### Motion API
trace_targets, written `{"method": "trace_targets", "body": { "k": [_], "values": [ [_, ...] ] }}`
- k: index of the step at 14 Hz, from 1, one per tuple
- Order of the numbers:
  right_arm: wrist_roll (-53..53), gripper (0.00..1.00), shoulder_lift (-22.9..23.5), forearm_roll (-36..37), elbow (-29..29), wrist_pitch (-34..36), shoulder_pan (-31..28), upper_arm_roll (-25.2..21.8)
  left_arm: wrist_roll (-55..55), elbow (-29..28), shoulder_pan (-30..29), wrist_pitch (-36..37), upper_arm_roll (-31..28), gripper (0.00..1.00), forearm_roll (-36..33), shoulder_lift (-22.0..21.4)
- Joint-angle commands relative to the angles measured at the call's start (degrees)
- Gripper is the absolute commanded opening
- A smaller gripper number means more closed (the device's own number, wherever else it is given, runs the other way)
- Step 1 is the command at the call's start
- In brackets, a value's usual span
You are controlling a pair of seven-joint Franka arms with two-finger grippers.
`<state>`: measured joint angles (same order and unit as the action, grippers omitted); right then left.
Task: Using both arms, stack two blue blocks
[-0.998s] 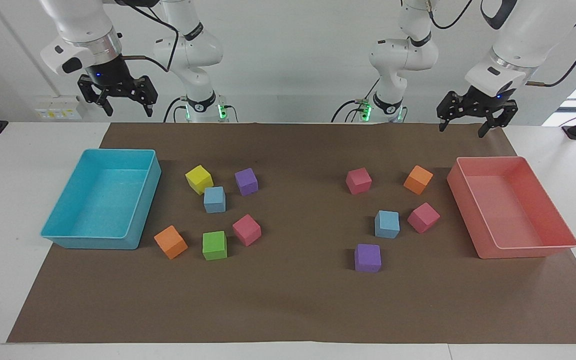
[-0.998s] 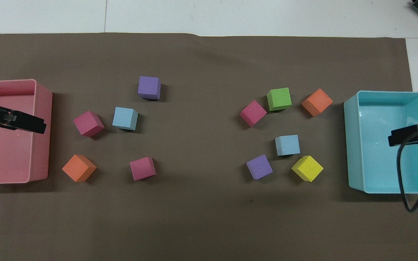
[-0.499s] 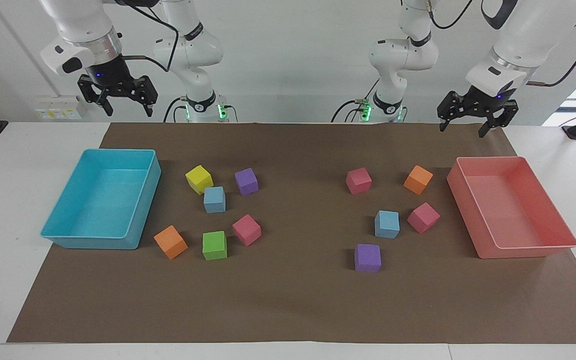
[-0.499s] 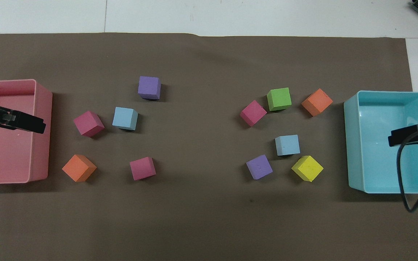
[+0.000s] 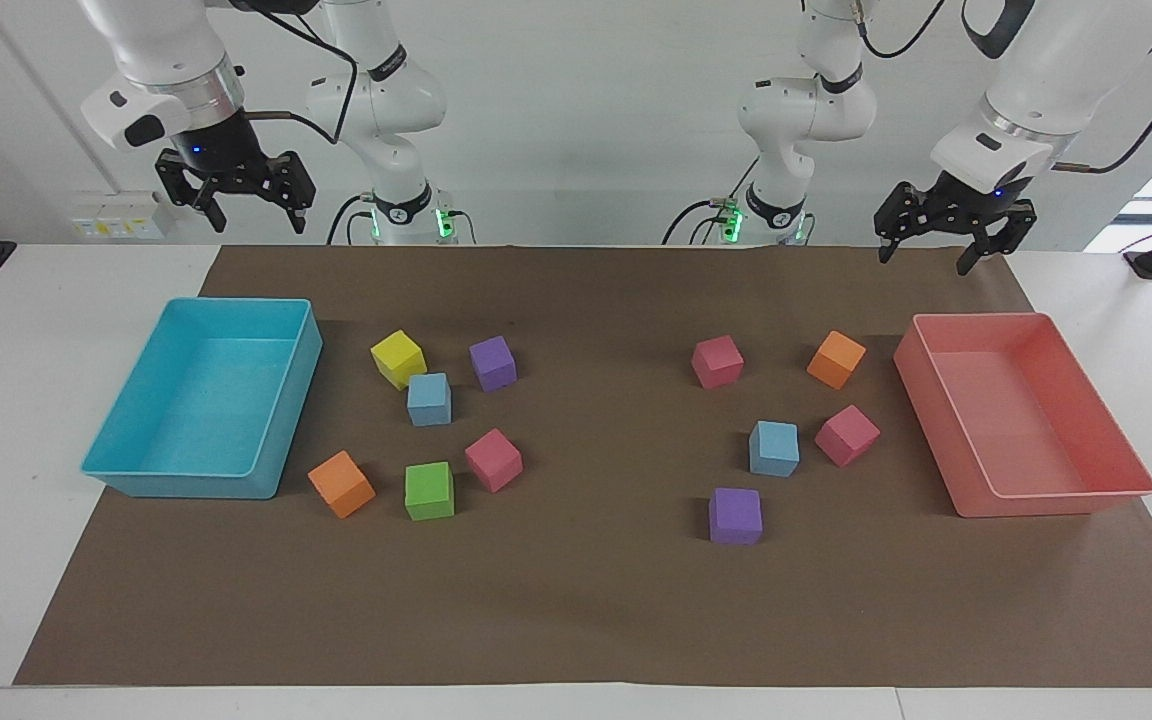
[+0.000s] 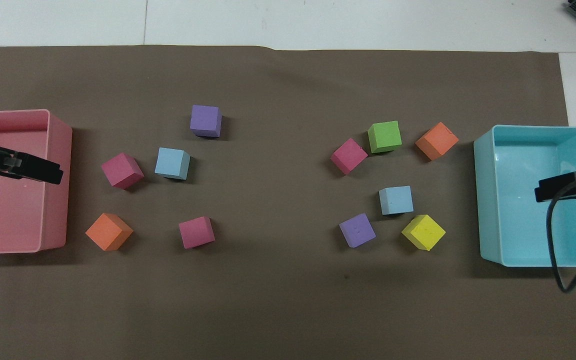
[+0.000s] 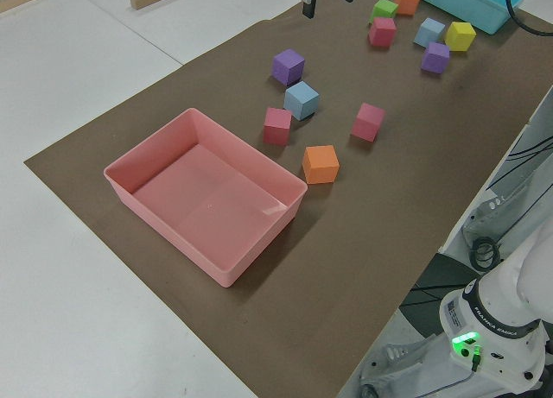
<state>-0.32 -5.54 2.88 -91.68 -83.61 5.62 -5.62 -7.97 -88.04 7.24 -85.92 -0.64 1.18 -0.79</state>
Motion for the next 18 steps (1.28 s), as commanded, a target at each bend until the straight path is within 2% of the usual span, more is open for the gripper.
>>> {"method": "trace_targets", "body": {
  "k": [1,18],
  "values": [
    [-1.18,1.00,-1.58,0.38,-1.75,-0.06,-0.61,0.44,-0.56,-0.02,0.67,-0.21,-0.42,1.00,-0.30,-0.44],
    [-1.44,1.00,-2.29,0.38,-2.54,-0.06,-0.61,0.44,0.15,0.07,0.58,-0.21,-0.42,1.00,-0.30,-0.44]
  ]
}}
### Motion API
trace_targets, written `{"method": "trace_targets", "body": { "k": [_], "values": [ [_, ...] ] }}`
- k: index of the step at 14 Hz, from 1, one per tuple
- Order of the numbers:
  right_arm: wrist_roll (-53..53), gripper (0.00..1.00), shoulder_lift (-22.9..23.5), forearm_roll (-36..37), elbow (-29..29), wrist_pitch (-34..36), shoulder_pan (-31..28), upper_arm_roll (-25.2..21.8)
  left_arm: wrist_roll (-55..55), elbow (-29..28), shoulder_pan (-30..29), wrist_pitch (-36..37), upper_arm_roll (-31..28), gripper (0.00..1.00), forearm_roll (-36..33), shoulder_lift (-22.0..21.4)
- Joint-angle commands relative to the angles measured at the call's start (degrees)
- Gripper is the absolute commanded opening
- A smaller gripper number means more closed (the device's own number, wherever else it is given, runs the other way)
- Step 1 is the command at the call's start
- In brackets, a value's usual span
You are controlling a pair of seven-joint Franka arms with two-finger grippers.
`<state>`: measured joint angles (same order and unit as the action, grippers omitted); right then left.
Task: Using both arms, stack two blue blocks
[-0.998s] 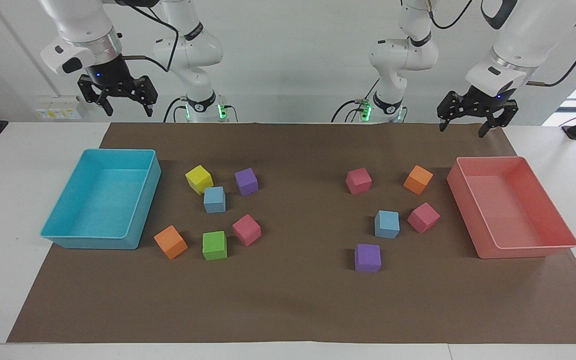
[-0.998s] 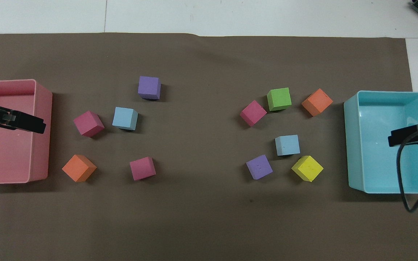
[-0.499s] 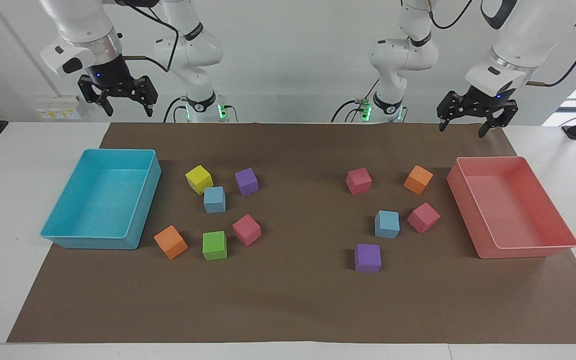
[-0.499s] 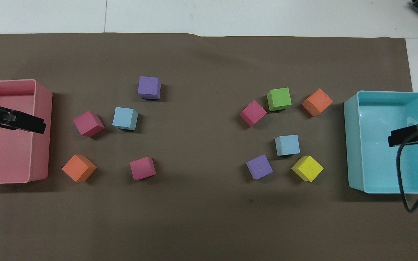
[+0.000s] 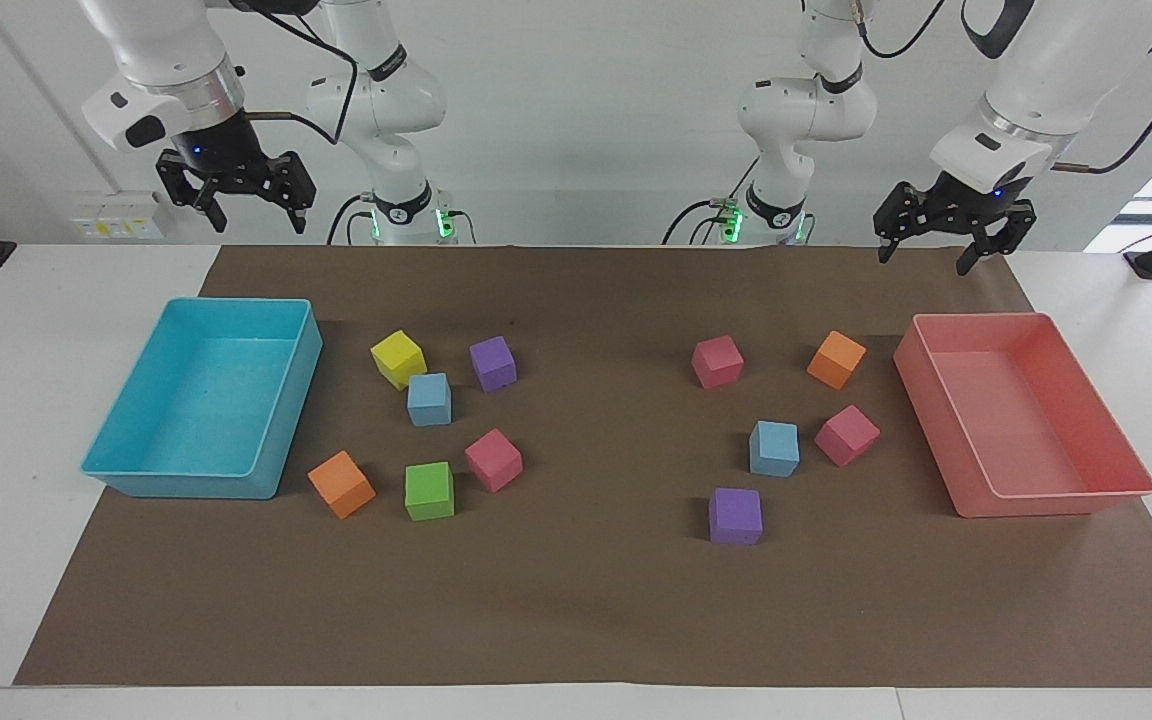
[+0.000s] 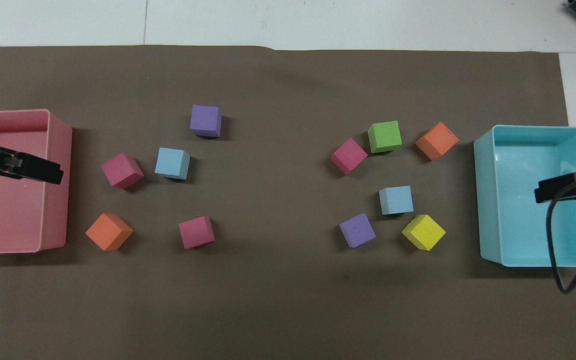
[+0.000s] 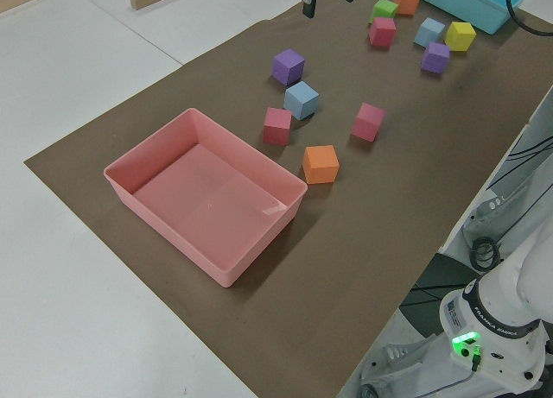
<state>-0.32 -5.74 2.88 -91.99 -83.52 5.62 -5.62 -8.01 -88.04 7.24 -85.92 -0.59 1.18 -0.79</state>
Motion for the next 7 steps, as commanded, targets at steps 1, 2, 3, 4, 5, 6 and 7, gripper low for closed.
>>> {"method": "trace_targets", "body": {
  "k": [1,2,3,4,5,6,7],
  "values": [
    [-1.53,1.00,-2.08,0.38,-2.31,-0.15,-0.61,0.44,0.27,0.07,0.58,-0.12,-0.46,1.00,-0.30,-0.44],
    [-1.44,1.00,-2.08,0.38,-2.23,-0.32,-0.35,0.44,0.27,0.07,0.58,0.14,-0.55,1.00,-0.30,-0.44],
    [-1.18,1.00,-2.08,0.29,-2.22,-0.41,-0.17,0.44,0.27,0.07,0.32,0.23,-0.55,1.00,-0.30,-0.44],
    [-1.09,1.00,-1.99,0.29,-2.40,-0.67,-0.08,0.52,0.19,0.07,-0.03,0.23,-0.55,1.00,-0.30,-0.44],
    [-0.92,1.00,-1.82,0.29,-2.49,-1.02,0.10,0.70,0.18,0.07,-0.21,0.23,-0.81,1.00,-0.30,-0.44],
    [-0.91,1.00,-1.73,-0.41,-3.18,-2.85,0.18,1.05,0.18,0.07,-0.30,0.23,-1.16,1.00,-0.38,-0.44],
    [-0.83,1.00,-1.82,-1.81,-4.24,-4.70,0.18,1.14,0.27,0.07,-0.30,0.05,-1.17,1.00,-0.38,-0.44]
  ]
}}
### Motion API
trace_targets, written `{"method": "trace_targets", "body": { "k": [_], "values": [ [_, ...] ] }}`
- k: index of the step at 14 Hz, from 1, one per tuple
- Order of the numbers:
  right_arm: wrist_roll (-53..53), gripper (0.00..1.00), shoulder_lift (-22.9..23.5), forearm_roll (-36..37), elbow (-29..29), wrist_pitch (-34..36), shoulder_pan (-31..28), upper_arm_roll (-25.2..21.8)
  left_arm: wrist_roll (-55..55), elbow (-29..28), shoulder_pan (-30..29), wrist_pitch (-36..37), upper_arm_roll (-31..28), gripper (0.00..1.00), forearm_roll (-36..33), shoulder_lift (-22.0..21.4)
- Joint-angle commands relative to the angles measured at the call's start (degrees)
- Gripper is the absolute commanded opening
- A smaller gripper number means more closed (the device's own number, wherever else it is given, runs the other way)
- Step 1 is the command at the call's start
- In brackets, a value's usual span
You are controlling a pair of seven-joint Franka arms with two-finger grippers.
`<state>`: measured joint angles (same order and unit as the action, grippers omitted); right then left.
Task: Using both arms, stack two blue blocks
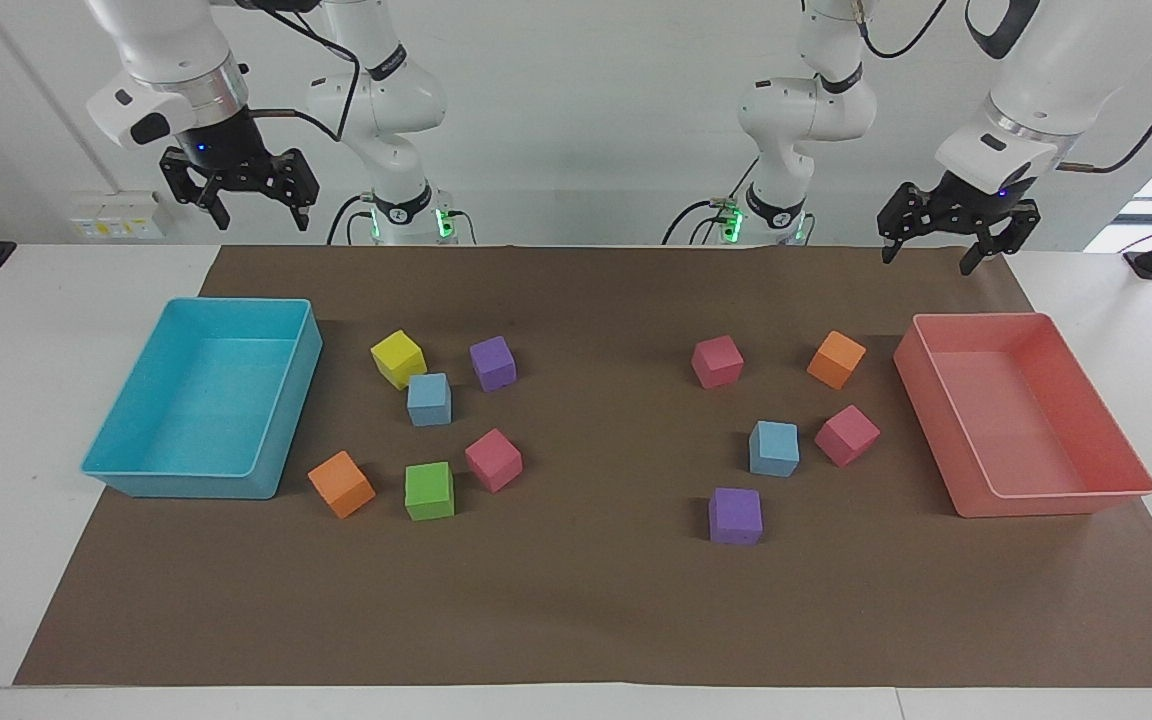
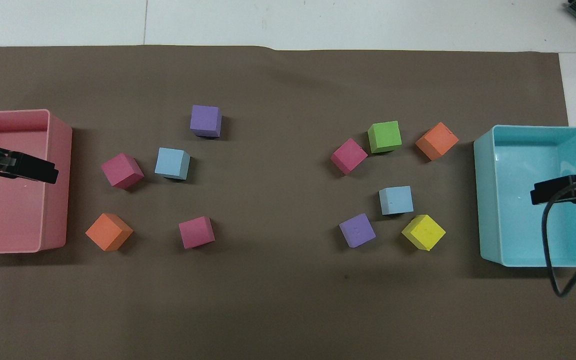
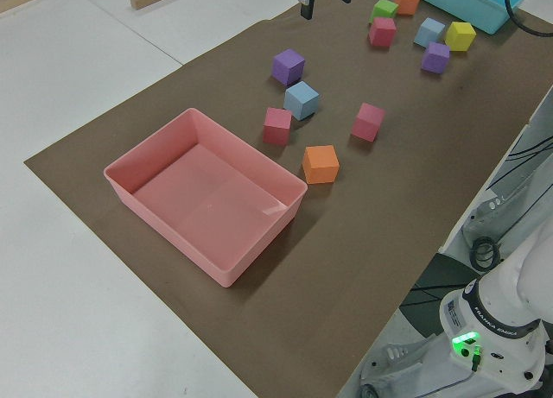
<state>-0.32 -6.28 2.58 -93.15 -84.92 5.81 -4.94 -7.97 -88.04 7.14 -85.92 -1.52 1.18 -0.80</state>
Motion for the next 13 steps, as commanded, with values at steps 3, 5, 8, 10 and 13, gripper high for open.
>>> {"method": "trace_targets", "body": {
  "k": [3,5,8,10,13],
  "values": [
    [-0.82,1.00,-0.75,-1.79,-4.76,-6.83,1.30,0.46,0.06,0.07,-0.11,0.22,-0.23,1.00,-0.38,-0.44],
    [-0.65,1.00,0.56,-1.79,-5.02,-8.41,3.05,0.46,0.06,0.07,-0.20,0.22,-0.41,1.00,-0.38,-0.44],
    [-0.12,1.00,2.14,-1.79,-7.21,-12.97,3.41,0.54,0.06,0.07,-0.20,0.31,-0.41,1.00,-0.38,-0.44],
    [0.58,1.00,4.42,-1.79,-7.75,-15.70,4.98,0.55,0.06,0.07,-0.20,0.31,-0.41,1.00,-0.38,-0.44],
    [5.23,1.00,7.41,-1.79,-7.83,-17.65,7.01,0.55,0.06,0.07,-0.20,0.22,-0.41,1.00,-0.38,-0.44]
  ]
}}
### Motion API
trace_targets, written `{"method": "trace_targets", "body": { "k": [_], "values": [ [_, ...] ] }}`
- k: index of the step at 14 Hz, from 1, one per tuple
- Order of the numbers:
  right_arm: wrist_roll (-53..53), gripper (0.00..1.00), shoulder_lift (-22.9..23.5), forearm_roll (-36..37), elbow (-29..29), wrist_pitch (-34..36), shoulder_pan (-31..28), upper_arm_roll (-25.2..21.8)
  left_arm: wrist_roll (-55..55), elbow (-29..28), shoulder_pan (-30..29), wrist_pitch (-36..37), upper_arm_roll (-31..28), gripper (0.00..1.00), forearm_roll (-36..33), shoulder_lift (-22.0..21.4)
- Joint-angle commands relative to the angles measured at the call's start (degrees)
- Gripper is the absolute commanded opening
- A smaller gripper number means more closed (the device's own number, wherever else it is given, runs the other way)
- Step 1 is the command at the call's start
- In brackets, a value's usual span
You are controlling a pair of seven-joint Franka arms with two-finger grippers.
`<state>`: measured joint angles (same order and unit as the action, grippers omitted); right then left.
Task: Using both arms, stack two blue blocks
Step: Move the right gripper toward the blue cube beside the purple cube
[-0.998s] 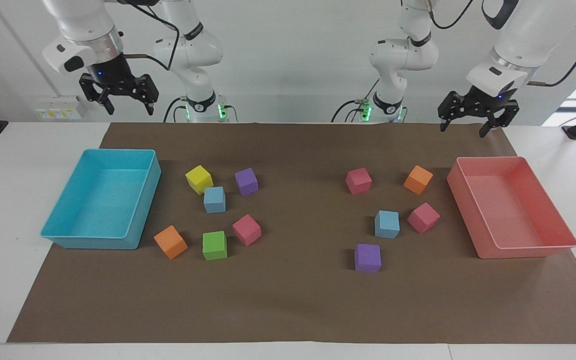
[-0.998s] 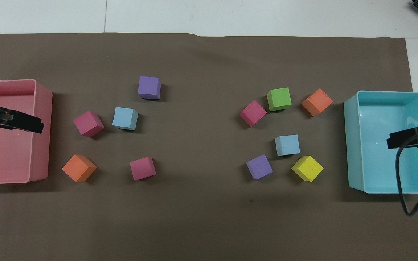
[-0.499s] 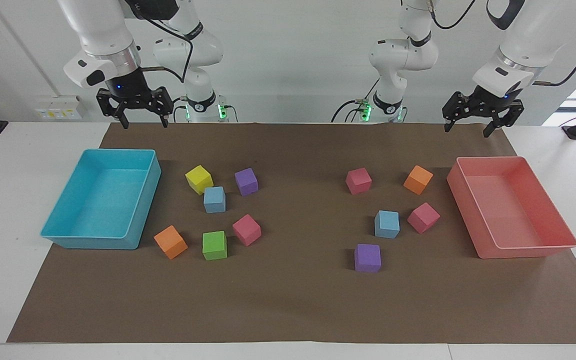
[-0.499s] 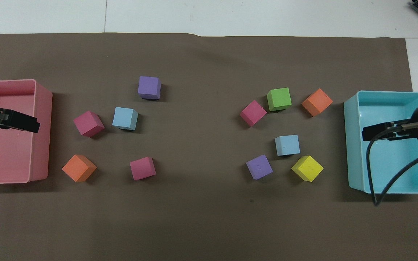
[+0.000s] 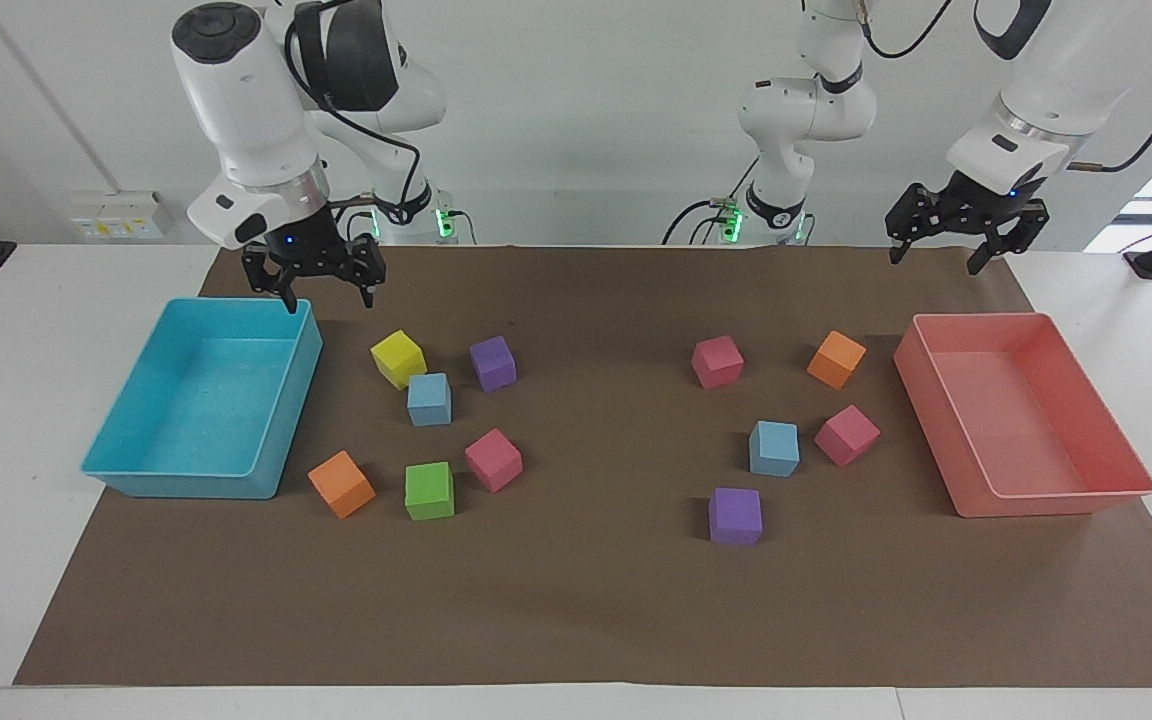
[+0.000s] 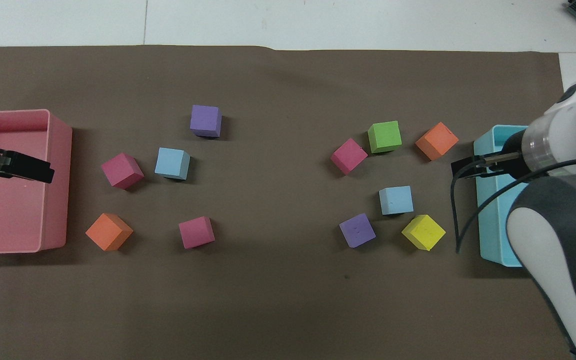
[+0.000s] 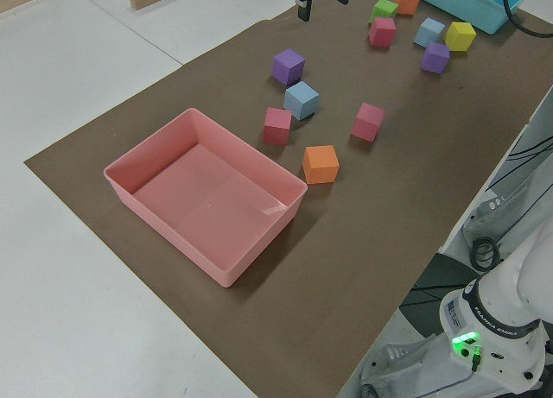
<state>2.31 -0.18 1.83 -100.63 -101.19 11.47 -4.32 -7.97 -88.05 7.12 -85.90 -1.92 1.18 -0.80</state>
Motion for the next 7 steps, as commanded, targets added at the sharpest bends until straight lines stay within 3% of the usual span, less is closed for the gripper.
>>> {"method": "trace_targets", "body": {
  "k": [1,7],
  "values": [
    [3.56,1.00,2.19,-1.04,-1.05,-2.25,1.71,-0.07,0.06,0.07,-0.18,0.29,0.16,1.00,-0.38,-0.44],
    [8.76,1.00,6.06,-1.04,-8.44,-14.73,4.35,0.02,0.06,0.07,-0.18,0.21,-0.01,1.00,-0.38,-0.44]
  ]
}}
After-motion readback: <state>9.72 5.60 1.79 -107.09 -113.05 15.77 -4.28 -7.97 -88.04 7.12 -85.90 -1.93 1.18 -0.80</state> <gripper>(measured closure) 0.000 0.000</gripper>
